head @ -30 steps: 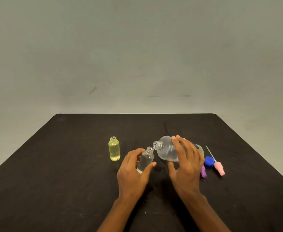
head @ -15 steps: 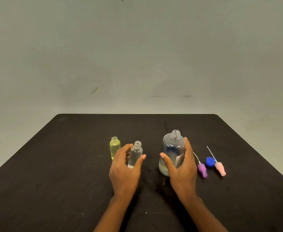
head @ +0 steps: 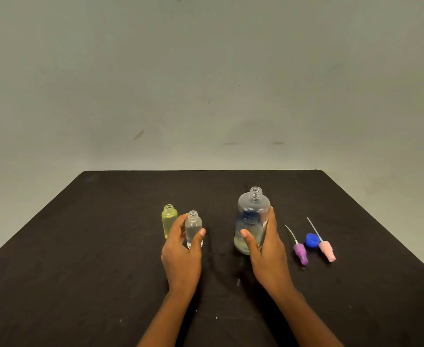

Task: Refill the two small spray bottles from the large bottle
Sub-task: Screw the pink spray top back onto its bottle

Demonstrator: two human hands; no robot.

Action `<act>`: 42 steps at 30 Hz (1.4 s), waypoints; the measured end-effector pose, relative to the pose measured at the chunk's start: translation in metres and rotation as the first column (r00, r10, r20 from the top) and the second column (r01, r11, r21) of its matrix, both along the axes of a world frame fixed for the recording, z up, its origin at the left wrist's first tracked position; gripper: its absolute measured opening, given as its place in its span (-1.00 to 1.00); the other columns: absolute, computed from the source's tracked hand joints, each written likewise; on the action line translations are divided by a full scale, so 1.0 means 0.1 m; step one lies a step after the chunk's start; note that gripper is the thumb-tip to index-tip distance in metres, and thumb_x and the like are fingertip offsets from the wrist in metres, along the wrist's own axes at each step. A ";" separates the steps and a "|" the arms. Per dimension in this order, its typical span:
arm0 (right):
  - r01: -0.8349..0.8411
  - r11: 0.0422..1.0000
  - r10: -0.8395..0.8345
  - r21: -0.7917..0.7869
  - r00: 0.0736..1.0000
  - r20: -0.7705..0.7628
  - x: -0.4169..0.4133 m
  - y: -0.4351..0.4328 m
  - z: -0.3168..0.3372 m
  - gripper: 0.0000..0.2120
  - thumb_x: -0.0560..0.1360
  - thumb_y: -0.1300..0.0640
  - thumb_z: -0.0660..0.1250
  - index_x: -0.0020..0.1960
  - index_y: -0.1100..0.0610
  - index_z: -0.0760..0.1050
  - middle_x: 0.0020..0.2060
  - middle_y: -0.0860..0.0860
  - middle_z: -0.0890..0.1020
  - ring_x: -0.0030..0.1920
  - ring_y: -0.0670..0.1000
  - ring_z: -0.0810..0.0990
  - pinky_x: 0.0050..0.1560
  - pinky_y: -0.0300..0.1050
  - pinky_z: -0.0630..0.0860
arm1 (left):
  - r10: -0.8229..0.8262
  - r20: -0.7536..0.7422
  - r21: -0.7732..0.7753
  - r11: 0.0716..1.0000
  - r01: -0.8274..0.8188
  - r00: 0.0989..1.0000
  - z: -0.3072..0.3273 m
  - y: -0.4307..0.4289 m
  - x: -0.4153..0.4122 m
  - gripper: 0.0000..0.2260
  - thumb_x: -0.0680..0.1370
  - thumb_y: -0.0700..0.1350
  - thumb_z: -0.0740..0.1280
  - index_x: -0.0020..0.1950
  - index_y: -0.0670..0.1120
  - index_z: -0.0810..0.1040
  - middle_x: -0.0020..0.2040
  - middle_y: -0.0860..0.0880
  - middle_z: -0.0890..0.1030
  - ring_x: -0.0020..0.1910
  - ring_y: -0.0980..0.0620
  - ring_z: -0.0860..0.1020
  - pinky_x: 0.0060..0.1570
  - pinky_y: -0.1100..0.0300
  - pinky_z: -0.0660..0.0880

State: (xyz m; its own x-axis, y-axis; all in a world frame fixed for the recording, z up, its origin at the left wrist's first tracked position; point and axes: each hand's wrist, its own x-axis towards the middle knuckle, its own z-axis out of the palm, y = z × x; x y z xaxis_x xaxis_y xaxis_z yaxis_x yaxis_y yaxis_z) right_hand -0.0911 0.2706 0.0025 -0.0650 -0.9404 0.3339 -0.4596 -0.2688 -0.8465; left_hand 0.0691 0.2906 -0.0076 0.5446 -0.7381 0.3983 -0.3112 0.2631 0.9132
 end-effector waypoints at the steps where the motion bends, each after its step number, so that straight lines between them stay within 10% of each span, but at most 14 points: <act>1: -0.001 1.000 0.001 0.012 1.000 -0.023 0.00 0.00 0.00 -0.22 0.51 -0.13 0.27 0.55 -0.07 -0.12 0.46 -0.06 0.29 0.41 -0.03 0.32 0.35 -0.14 0.29 | -0.015 -0.007 0.001 1.000 0.015 1.000 0.00 0.00 0.00 -0.61 0.43 -0.20 0.47 0.16 0.15 0.50 0.01 0.28 0.58 0.03 0.24 0.58 0.03 0.29 0.48; 11: 0.039 0.997 -0.028 0.065 0.986 -0.164 -0.06 0.01 -0.01 -0.28 0.51 0.17 0.33 0.54 0.05 0.02 0.45 -0.02 0.30 0.43 -0.04 0.27 0.40 -0.15 0.24 | -0.077 -0.055 0.051 0.995 0.080 0.995 -0.02 -0.02 -0.03 -0.62 0.45 -0.21 0.46 0.18 0.10 0.50 0.04 0.14 0.62 0.05 0.19 0.59 0.08 0.23 0.50; 16: 0.133 0.987 -0.146 -0.087 0.975 -0.170 -0.18 0.00 0.09 -0.21 0.39 0.41 0.32 0.52 0.08 0.09 0.46 -0.02 0.25 0.44 -0.07 0.20 0.27 -0.49 0.07 | -0.084 -0.036 0.049 0.995 0.086 0.996 -0.01 -0.01 -0.04 -0.61 0.44 -0.22 0.47 0.10 0.19 0.48 0.00 0.19 0.62 0.01 0.22 0.59 0.05 0.25 0.49; 22: 0.481 0.843 -0.494 -0.241 0.869 0.006 -0.41 -0.02 0.21 -0.42 0.39 0.41 0.34 0.37 0.24 0.31 0.26 0.15 0.45 0.27 0.12 0.38 0.26 -0.03 0.34 | -0.075 -0.019 0.047 0.996 0.076 0.997 0.02 0.00 -0.05 -0.59 0.43 -0.22 0.47 0.08 0.23 0.46 -0.04 0.27 0.59 -0.03 0.36 0.56 0.00 0.41 0.43; 31: 0.680 0.731 -0.653 0.046 0.718 -0.242 -0.73 -0.05 0.20 -0.52 0.48 0.19 0.33 0.37 0.21 0.31 0.35 0.24 0.34 0.38 0.25 0.24 0.34 0.24 0.14 | -0.074 -0.014 0.053 0.996 0.074 0.997 0.02 0.01 -0.04 -0.62 0.43 -0.20 0.48 0.12 0.16 0.49 -0.03 0.30 0.58 -0.02 0.37 0.55 -0.04 0.50 0.40; 42: 0.641 0.710 -0.534 0.290 0.759 -0.372 -0.96 -0.12 0.12 -0.55 0.50 0.26 0.26 0.36 0.27 0.27 0.29 0.30 0.40 0.28 0.30 0.34 0.24 0.15 0.30 | -0.067 -0.015 0.062 0.996 0.068 0.998 0.01 0.01 -0.04 -0.62 0.42 -0.20 0.48 0.13 0.14 0.49 -0.03 0.29 0.58 -0.03 0.37 0.55 -0.01 0.41 0.42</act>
State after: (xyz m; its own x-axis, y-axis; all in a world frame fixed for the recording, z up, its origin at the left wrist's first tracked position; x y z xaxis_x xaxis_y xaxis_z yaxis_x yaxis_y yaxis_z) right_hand -0.1870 0.2585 0.0146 -0.6161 -0.7864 0.0458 -0.6137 0.4427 -0.6537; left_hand 0.0652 0.2912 -0.0071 0.4979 -0.7966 0.3429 -0.2824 0.2249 0.9326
